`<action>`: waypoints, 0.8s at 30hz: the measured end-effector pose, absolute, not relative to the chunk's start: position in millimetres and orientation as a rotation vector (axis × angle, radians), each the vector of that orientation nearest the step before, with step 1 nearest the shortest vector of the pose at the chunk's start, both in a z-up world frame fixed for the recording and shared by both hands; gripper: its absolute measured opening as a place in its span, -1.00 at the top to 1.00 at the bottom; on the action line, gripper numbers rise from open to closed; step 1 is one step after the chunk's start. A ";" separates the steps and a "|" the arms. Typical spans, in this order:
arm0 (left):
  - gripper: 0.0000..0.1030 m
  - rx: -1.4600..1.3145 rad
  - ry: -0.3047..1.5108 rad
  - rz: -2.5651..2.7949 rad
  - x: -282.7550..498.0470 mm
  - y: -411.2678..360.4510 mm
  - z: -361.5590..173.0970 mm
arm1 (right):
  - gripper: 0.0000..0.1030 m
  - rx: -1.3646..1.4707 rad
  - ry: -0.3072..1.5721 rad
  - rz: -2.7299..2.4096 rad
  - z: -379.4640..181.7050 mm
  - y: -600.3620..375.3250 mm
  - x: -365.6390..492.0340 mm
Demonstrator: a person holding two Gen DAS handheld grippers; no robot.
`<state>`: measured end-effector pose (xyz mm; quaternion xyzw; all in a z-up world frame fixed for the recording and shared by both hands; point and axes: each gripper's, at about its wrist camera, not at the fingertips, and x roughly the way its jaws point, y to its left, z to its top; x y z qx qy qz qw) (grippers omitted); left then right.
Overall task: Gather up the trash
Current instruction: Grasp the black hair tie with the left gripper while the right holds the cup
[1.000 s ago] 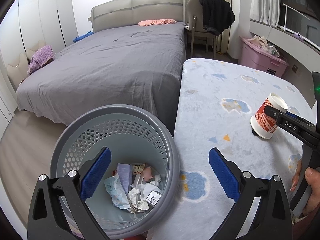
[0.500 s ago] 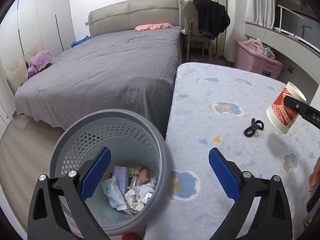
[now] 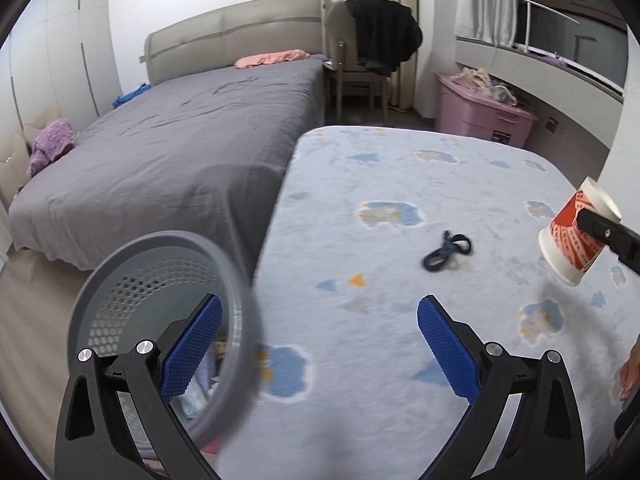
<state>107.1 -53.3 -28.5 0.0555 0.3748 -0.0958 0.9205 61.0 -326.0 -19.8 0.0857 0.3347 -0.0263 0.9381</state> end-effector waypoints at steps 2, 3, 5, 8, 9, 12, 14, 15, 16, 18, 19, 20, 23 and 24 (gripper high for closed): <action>-0.87 0.125 0.775 -0.215 109.8 -66.4 -29.7 | -0.12 0.186 0.683 -0.054 -22.9 -331.9 58.4; -0.87 0.131 0.775 -0.220 111.4 -72.4 -30.8 | -0.12 0.195 0.682 -0.052 -24.3 -335.4 57.8; -0.87 0.138 0.782 -0.231 116.6 -83.1 -33.8 | -0.12 0.215 0.679 -0.045 -26.1 -341.6 56.6; -0.87 0.144 0.800 -0.249 125.5 -98.5 -39.8 | -0.12 0.236 0.673 -0.034 -26.1 -348.5 54.6; -0.87 0.153 0.805 -0.255 129.9 -107.6 -43.4 | -0.12 0.243 0.670 -0.030 -25.8 -351.0 53.8; -0.87 0.173 0.815 -0.273 139.6 -123.5 -52.6 | -0.12 0.268 0.664 -0.019 -25.1 -358.8 52.0; -0.87 0.189 0.832 -0.279 147.2 -133.7 -61.6 | -0.12 0.279 0.661 -0.011 -24.1 -362.4 51.3; -0.87 0.201 0.845 -0.283 152.8 -140.6 -68.4 | -0.12 0.282 0.656 -0.008 -23.3 -364.0 50.6; -0.87 0.209 0.852 -0.283 155.6 -144.4 -71.9 | -0.12 0.283 0.653 -0.006 -22.6 -364.9 49.9; -0.87 0.226 0.864 -0.283 163.4 -153.6 -80.4 | -0.12 0.291 0.649 0.000 -21.3 -367.5 49.9; -0.87 0.233 0.870 -0.283 167.3 -157.7 -84.2 | -0.12 0.297 0.647 0.002 -21.3 -369.2 49.4; -0.87 0.240 0.877 -0.285 171.6 -162.5 -88.5 | -0.12 0.305 0.646 0.004 -21.3 -371.2 49.3; -0.87 0.255 0.883 -0.292 180.4 -171.3 -95.4 | -0.12 0.326 0.648 0.011 -21.9 -377.2 50.4; -0.87 0.262 0.883 -0.291 183.8 -174.9 -97.9 | -0.12 0.328 0.648 0.010 -21.7 -377.9 50.3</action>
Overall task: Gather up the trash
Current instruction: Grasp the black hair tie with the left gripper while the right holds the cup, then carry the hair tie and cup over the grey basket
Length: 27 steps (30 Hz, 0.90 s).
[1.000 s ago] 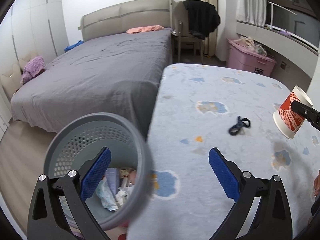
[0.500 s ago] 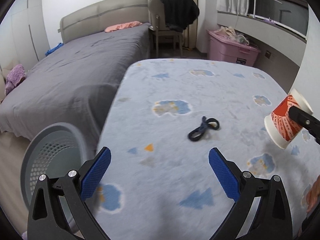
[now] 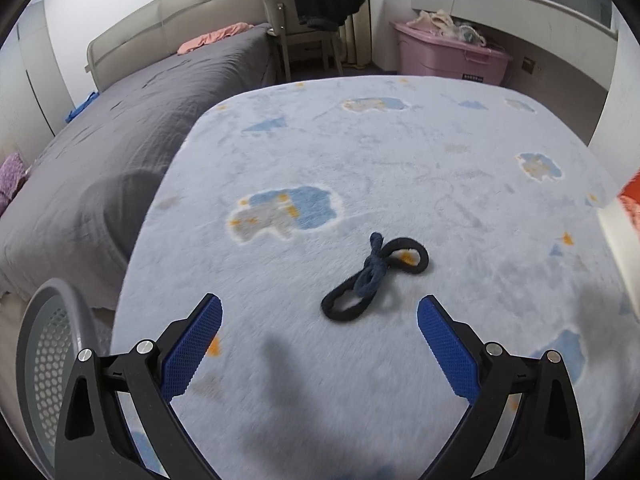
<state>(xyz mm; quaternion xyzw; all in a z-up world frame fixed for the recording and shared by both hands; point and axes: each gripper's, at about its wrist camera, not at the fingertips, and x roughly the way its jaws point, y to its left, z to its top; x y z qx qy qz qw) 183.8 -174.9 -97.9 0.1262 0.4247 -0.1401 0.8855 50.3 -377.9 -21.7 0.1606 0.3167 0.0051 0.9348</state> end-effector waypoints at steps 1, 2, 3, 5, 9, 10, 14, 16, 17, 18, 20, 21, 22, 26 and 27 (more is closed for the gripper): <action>-0.87 0.267 0.886 -0.293 187.4 -178.5 -100.1 | -0.12 0.331 0.647 0.010 -21.5 -379.4 50.2; -0.87 0.273 0.890 -0.295 191.1 -182.1 -103.1 | -0.12 0.333 0.647 0.010 -21.3 -380.4 50.2; -0.87 0.276 0.893 -0.296 192.9 -182.8 -104.4 | -0.12 0.334 0.646 0.009 -20.8 -379.6 49.5; -0.87 0.288 0.903 -0.298 197.9 -187.0 -110.1 | -0.12 0.342 0.640 0.010 -19.4 -381.4 48.4; -0.85 0.266 0.908 -0.312 203.0 -187.8 -111.8 | -0.12 0.347 0.639 0.020 -18.9 -382.7 48.7; -0.72 0.258 0.910 -0.317 204.1 -187.4 -111.8 | -0.12 0.345 0.639 0.022 -18.8 -382.5 48.9; -0.27 0.201 0.931 -0.382 203.7 -185.2 -112.3 | -0.12 0.335 0.642 0.024 -19.6 -380.4 48.6; 0.12 0.209 0.922 -0.414 197.9 -188.3 -110.7 | -0.12 0.334 0.641 0.022 -19.6 -380.2 48.7; 0.24 0.209 0.922 -0.429 195.4 -189.3 -109.7 | -0.12 0.335 0.640 0.020 -19.6 -380.6 47.6; 0.52 0.209 0.923 -0.440 193.8 -190.3 -108.8 | -0.12 0.337 0.639 0.019 -19.6 -380.8 47.3; 0.75 0.211 0.929 -0.461 189.7 -191.1 -106.9 | -0.12 0.336 0.638 0.018 -19.2 -380.9 47.9; 0.77 0.212 0.930 -0.461 187.4 -190.5 -105.9 | -0.12 0.335 0.638 0.018 -19.2 -381.0 48.0; 0.77 0.207 0.935 -0.464 185.3 -189.0 -105.0 | -0.12 0.334 0.639 0.018 -19.2 -380.5 48.1; 0.77 0.190 0.939 -0.459 176.5 -179.7 -99.2 | -0.12 0.332 0.641 0.019 -19.7 -380.2 48.8; 0.77 0.188 0.935 -0.456 172.8 -176.2 -96.3 | -0.12 0.331 0.642 0.019 -19.7 -380.0 48.8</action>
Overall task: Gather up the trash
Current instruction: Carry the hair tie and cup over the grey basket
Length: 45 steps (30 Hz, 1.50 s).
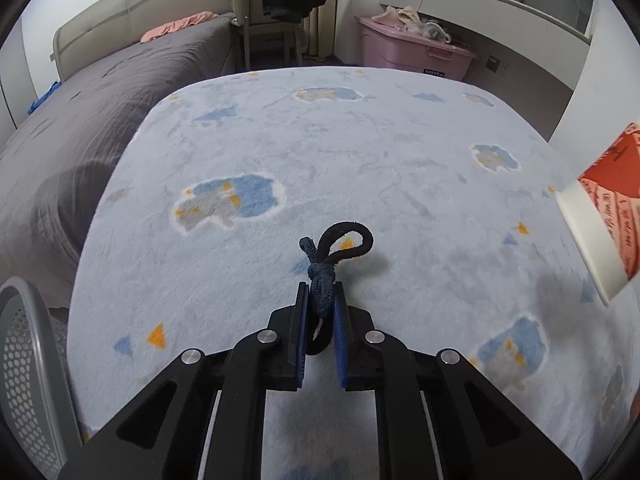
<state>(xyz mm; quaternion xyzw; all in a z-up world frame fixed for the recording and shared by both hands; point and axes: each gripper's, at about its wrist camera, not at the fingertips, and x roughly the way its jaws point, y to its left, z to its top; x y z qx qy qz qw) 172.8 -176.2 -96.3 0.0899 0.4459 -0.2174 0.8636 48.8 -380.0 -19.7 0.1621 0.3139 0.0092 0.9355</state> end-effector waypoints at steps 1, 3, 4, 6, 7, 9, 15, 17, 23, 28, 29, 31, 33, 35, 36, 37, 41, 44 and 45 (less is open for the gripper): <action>0.77 0.190 0.930 -0.451 168.9 -172.6 -93.6 | -0.12 0.332 0.641 0.019 -19.7 -380.7 49.2; 0.77 0.191 0.919 -0.443 163.1 -164.6 -87.6 | -0.12 0.332 0.641 0.019 -20.1 -380.5 49.5; 0.77 0.186 0.916 -0.443 160.2 -159.7 -84.0 | -0.12 0.330 0.642 0.017 -20.9 -380.0 50.0; 0.77 0.186 0.904 -0.440 155.1 -151.9 -77.3 | -0.12 0.322 0.650 0.012 -23.5 -378.4 51.7; 0.77 0.189 0.893 -0.434 152.1 -147.5 -73.6 | -0.12 0.317 0.656 0.011 -25.5 -377.2 52.5; 0.77 0.186 0.875 -0.425 146.7 -138.4 -66.7 | -0.12 0.300 0.673 0.003 -30.7 -372.7 54.8; 0.77 0.180 0.826 -0.373 129.4 -102.9 -48.8 | -0.12 0.252 0.711 -0.006 -43.3 -351.2 58.2; 0.77 0.172 0.815 -0.355 123.0 -86.9 -45.9 | -0.12 0.249 0.721 -0.002 -46.4 -342.9 57.6; 0.77 0.139 0.810 -0.308 112.7 -37.7 -42.1 | -0.12 0.195 0.726 0.033 -46.1 -295.3 55.4; 0.77 0.101 0.803 -0.267 105.7 2.5 -40.0 | -0.12 0.176 0.725 0.088 -46.3 -248.8 52.8; 0.77 0.095 0.807 -0.258 105.0 10.0 -40.5 | -0.12 0.174 0.727 0.106 -46.8 -235.9 53.7; 0.77 0.082 0.818 -0.240 104.6 27.1 -42.1 | -0.12 0.163 0.728 0.129 -45.3 -219.2 55.5; 0.77 0.080 0.822 -0.219 102.9 42.3 -42.2 | -0.12 0.148 0.722 0.159 -40.7 -199.9 59.5; 0.77 0.087 0.818 -0.197 101.1 56.6 -41.1 | -0.12 0.144 0.713 0.191 -35.2 -181.4 64.5; 0.77 0.095 0.815 -0.181 100.6 64.1 -40.5 | -0.12 0.145 0.710 0.203 -32.7 -175.2 67.1; 0.77 0.105 0.810 -0.163 100.7 71.9 -39.9 | -0.12 0.147 0.704 0.219 -30.0 -166.7 69.8; 0.77 0.111 0.804 -0.104 102.8 100.7 -40.7 | -0.12 0.150 0.693 0.275 -23.9 -136.8 79.6; 0.77 0.091 0.804 -0.069 105.0 117.7 -43.3 | -0.12 0.139 0.707 0.324 -24.9 -110.5 88.8; 0.77 0.086 0.803 -0.055 106.0 123.3 -45.1 | -0.12 0.135 0.712 0.335 -25.3 -104.3 90.7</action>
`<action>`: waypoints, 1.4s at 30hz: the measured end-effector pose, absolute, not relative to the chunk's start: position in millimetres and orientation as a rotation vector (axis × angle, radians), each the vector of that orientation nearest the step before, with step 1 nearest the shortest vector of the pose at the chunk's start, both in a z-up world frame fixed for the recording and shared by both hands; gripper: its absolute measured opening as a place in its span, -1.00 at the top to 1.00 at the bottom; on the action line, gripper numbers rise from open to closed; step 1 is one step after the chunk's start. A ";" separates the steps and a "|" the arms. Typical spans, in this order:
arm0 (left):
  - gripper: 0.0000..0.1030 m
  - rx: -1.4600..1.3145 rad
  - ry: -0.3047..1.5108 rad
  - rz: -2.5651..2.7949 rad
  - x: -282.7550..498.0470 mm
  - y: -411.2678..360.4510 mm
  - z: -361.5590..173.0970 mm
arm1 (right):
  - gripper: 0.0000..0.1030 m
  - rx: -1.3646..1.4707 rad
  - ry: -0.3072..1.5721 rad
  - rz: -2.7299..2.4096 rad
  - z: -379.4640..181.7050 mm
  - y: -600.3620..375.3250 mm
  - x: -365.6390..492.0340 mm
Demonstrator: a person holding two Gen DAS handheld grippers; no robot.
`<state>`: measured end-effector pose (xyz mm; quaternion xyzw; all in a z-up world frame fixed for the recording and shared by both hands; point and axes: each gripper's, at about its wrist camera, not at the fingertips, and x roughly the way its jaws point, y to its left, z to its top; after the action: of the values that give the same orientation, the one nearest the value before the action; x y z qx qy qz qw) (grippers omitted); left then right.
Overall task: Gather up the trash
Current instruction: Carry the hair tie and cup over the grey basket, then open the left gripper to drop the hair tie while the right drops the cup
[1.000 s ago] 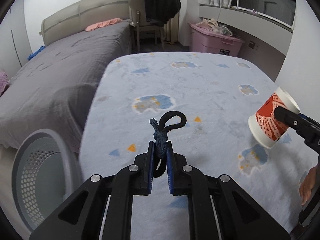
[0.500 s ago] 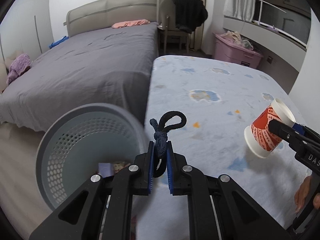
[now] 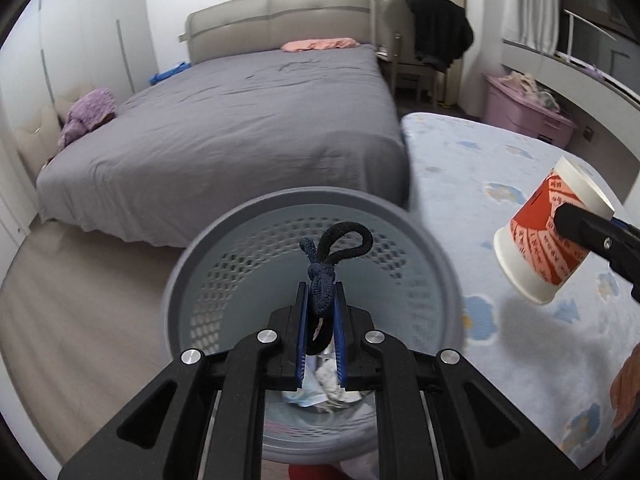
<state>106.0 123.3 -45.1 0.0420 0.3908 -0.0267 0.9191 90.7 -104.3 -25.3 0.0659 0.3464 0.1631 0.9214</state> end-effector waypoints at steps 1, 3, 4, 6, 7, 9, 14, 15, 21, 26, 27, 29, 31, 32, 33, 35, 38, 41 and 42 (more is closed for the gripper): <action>0.77 0.084 0.803 -0.046 106.4 126.6 -45.9 | -0.12 0.129 0.717 0.349 -26.5 -95.6 93.3; 0.77 0.068 0.810 -0.022 109.1 134.9 -49.5 | -0.12 0.116 0.726 0.371 -29.0 -82.1 96.8; 0.77 0.059 0.816 -0.015 110.2 137.4 -51.0 | -0.12 0.110 0.730 0.381 -30.3 -76.1 98.3; 0.77 0.038 0.828 -0.002 114.1 143.8 -53.4 | -0.12 0.095 0.737 0.400 -33.2 -63.1 101.2; 0.77 0.033 0.831 0.004 115.8 145.7 -54.1 | -0.12 0.092 0.740 0.407 -34.5 -58.3 102.2; 0.77 0.020 0.835 0.024 118.5 152.2 -55.7 | -0.12 0.090 0.752 0.423 -38.7 -51.1 106.4; 0.77 -0.016 0.859 0.038 123.6 162.1 -59.8 | -0.12 0.083 0.784 0.452 -48.1 -38.9 119.1; 0.77 -0.019 0.861 0.040 124.0 163.2 -60.2 | -0.12 0.079 0.786 0.455 -49.8 -35.0 118.5; 0.66 -0.028 0.869 0.070 127.2 169.6 -62.9 | -0.12 0.066 0.785 0.461 -53.3 -26.0 123.0; 0.53 -0.041 0.883 0.084 128.4 175.0 -65.2 | -0.13 0.067 0.784 0.459 -53.6 -24.6 125.1; 0.42 -0.042 0.884 0.084 128.4 175.2 -65.6 | -0.15 0.067 0.785 0.460 -53.6 -24.2 125.5; 0.16 -0.034 0.883 0.087 128.0 174.7 -65.7 | -0.21 0.068 0.782 0.458 -52.9 -24.4 125.1; -0.28 -0.027 0.865 0.096 125.6 174.7 -63.3 | -0.24 0.072 0.778 0.456 -51.9 -25.8 125.2; -0.30 -0.026 0.852 0.101 124.3 174.9 -61.3 | -0.24 0.073 0.776 0.454 -51.6 -26.5 124.9; -0.30 -0.026 0.850 0.101 123.7 175.0 -60.5 | -0.24 0.075 0.775 0.452 -51.0 -27.2 124.5; -0.30 -0.031 0.856 0.101 124.5 175.7 -61.6 | -0.24 0.078 0.774 0.451 -50.4 -28.0 124.5; -0.30 -0.032 0.863 0.106 125.3 176.8 -62.7 | -0.30 0.080 0.772 0.453 -49.7 -28.9 123.1; -0.31 -0.033 0.861 0.108 125.3 177.1 -63.0 | -0.34 0.081 0.766 0.455 -48.8 -28.8 121.8; -0.31 -0.033 0.862 0.108 125.4 177.1 -63.3 | -0.34 0.082 0.766 0.455 -48.5 -29.1 121.8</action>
<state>125.4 177.1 -63.3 -0.0158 0.4178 0.0524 0.9069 121.8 -29.1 -48.5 0.0397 0.3705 0.2199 0.9016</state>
